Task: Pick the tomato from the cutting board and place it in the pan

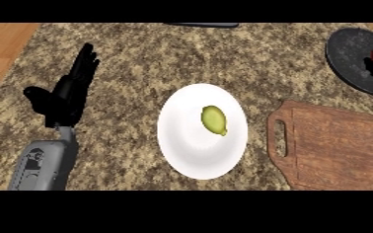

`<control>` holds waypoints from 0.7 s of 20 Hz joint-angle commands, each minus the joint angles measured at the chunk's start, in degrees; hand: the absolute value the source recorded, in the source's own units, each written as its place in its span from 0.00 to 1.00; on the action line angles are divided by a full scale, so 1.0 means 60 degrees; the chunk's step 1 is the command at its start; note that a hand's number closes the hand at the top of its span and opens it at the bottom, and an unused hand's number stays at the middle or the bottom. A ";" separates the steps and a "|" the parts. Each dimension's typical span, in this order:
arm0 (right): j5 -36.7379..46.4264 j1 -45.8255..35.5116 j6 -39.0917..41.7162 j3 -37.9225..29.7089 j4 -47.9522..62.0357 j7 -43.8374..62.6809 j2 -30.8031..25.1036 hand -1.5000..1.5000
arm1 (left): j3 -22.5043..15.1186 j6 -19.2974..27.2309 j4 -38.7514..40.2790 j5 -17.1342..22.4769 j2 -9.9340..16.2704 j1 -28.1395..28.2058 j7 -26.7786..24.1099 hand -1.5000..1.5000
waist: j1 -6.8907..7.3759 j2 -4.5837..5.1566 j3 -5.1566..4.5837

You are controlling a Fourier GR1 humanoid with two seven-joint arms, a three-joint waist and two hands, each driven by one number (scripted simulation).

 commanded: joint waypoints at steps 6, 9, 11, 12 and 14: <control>-0.0545 -0.0731 0.0122 -0.0799 0.2517 -0.0963 -0.0572 1.00 | -0.0029 -0.0139 0.0098 0.0089 -0.0020 -0.0126 0.0095 0.50 | 0.0169 0.0101 0.0037; -0.0103 -0.0833 0.0727 -0.0481 0.3294 -0.0204 -0.0665 0.00 | -0.0159 -0.0094 0.0016 -0.0005 -0.0101 -0.0355 0.0052 0.50 | 0.0418 0.0209 0.0036; -0.0330 -0.0565 0.1556 -0.0605 0.3705 -0.0704 -0.0701 0.00 | -0.0038 -0.0168 0.0026 0.0035 0.0037 -0.0169 -0.0060 0.50 | 0.0367 0.0201 0.0054; -0.0283 -0.0723 0.1960 -0.0542 0.3864 -0.0638 -0.0808 0.00 | -0.0170 -0.0111 -0.0054 0.0012 -0.0119 -0.0201 0.0014 0.50 | 0.0385 0.0175 0.0051; -0.0354 -0.0705 0.1807 -0.0604 0.3976 -0.0999 -0.0525 0.00 | -0.0134 0.0047 0.0108 -0.0059 -0.0142 -0.0618 0.0246 0.50 | 0.0262 0.0217 0.0070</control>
